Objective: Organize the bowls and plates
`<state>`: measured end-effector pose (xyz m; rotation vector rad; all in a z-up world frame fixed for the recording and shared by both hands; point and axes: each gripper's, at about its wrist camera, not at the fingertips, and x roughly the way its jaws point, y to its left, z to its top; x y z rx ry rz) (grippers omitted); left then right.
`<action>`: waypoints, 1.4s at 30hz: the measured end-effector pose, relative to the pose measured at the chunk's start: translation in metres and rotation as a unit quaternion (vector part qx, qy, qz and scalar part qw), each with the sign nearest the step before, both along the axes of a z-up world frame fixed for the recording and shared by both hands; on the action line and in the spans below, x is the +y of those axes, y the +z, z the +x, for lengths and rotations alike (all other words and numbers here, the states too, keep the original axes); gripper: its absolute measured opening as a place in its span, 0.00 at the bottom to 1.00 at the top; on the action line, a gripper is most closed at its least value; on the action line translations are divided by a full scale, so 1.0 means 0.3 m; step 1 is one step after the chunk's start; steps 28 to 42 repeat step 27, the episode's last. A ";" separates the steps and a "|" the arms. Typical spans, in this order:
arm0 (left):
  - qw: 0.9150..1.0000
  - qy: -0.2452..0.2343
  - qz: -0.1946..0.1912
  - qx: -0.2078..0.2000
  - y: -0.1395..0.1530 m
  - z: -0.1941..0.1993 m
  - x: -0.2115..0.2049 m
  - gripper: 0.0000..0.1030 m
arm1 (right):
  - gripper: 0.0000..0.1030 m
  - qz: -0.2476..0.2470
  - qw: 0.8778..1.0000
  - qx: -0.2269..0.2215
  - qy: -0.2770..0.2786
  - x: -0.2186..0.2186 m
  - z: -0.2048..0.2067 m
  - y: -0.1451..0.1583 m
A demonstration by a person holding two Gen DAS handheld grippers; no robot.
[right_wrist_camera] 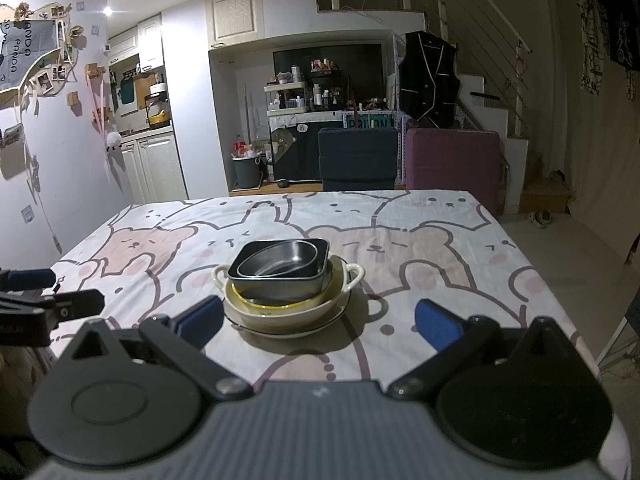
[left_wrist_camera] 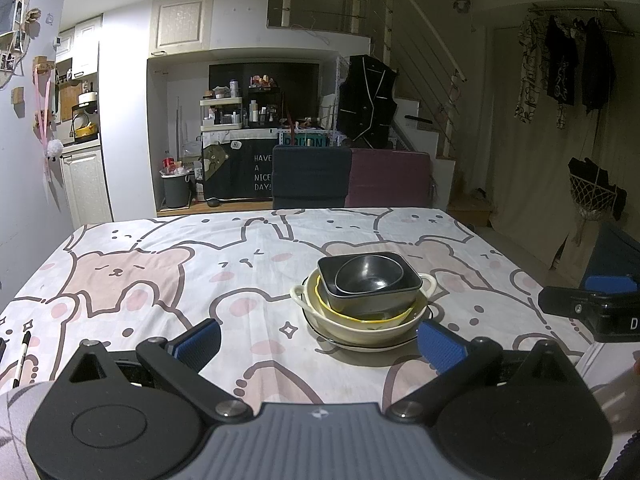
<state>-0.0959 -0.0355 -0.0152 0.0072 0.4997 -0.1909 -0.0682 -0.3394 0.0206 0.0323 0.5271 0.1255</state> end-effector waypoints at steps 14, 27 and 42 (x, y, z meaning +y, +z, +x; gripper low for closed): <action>1.000 0.000 0.000 0.000 0.001 0.000 0.001 1.00 | 1.00 0.000 1.000 0.001 -0.001 0.005 -0.002 -0.001; 1.000 0.000 0.000 0.001 -0.003 -0.003 -0.004 1.00 | 1.00 0.001 1.000 0.001 -0.001 0.005 -0.003 0.000; 1.000 0.000 0.000 0.001 -0.003 -0.003 -0.004 1.00 | 1.00 0.001 1.000 0.001 -0.001 0.005 -0.003 0.000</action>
